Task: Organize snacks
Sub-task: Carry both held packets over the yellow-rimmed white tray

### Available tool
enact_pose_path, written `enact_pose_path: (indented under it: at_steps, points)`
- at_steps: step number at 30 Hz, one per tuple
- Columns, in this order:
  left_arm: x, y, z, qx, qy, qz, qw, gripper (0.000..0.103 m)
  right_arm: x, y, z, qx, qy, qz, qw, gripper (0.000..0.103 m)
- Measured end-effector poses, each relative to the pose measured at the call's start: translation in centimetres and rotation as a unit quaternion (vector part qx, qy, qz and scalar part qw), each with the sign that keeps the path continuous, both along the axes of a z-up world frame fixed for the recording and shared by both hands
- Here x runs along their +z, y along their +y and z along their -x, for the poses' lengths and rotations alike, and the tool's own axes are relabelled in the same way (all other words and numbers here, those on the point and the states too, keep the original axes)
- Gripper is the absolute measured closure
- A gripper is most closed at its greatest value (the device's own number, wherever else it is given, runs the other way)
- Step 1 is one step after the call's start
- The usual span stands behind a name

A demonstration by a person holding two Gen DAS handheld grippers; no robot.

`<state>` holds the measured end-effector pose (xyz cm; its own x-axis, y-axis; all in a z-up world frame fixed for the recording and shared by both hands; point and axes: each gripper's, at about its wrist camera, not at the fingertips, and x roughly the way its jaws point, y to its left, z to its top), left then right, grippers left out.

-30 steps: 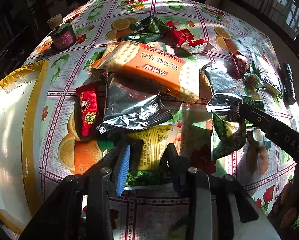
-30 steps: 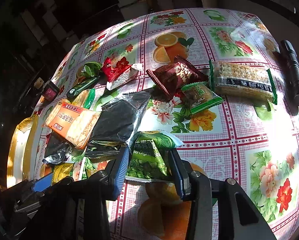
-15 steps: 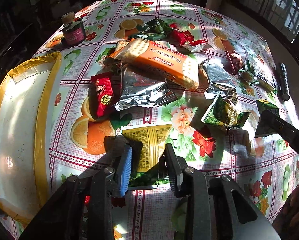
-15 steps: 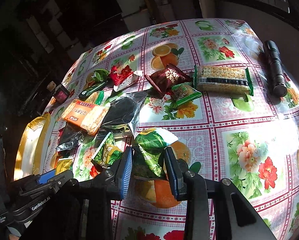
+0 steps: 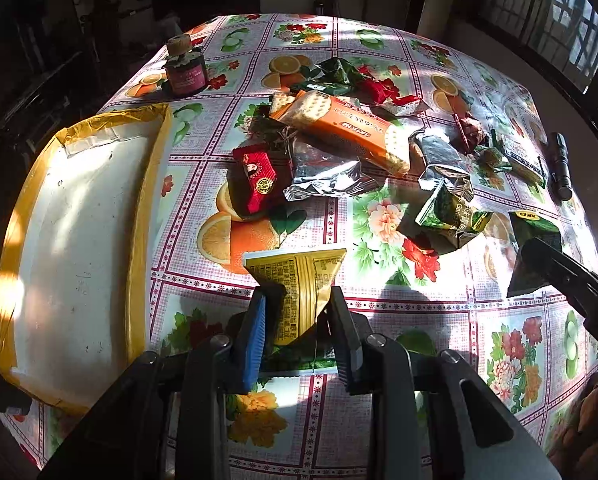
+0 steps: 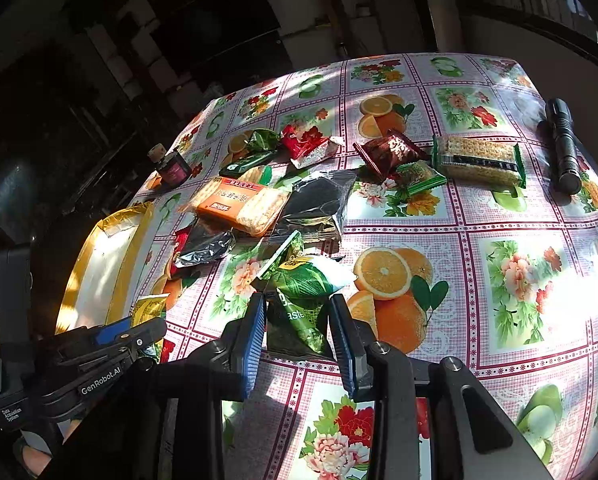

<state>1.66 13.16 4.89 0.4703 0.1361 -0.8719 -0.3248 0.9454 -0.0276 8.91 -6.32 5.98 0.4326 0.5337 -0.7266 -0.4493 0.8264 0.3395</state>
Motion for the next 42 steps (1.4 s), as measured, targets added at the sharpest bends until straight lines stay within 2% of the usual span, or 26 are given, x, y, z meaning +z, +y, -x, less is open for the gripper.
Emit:
enact_pose_path:
  at_steps: [10,26,35,42]
  points:
    - [1.5,1.5,1.9,0.018,-0.018,-0.022,0.9994,0.075,0.0,3.9,2.0,0.051,-0.001,0.000,0.999,0.068]
    - [2.1,6.1,4.2,0.066,-0.026,-0.029,0.9971,0.075,-0.3,8.5,3.8,0.106,0.005,0.001,0.994,0.068]
    - [3.0,10.0,6.2,0.106,-0.033,-0.037,0.9931,0.075,0.2,13.6,5.8,0.168,0.001,-0.009,0.986,0.068]
    - [2.9,14.9,8.3,0.164,-0.026,-0.051,0.9848,0.075,0.7,19.0,7.6,0.227,-0.001,-0.019,0.974,0.068]
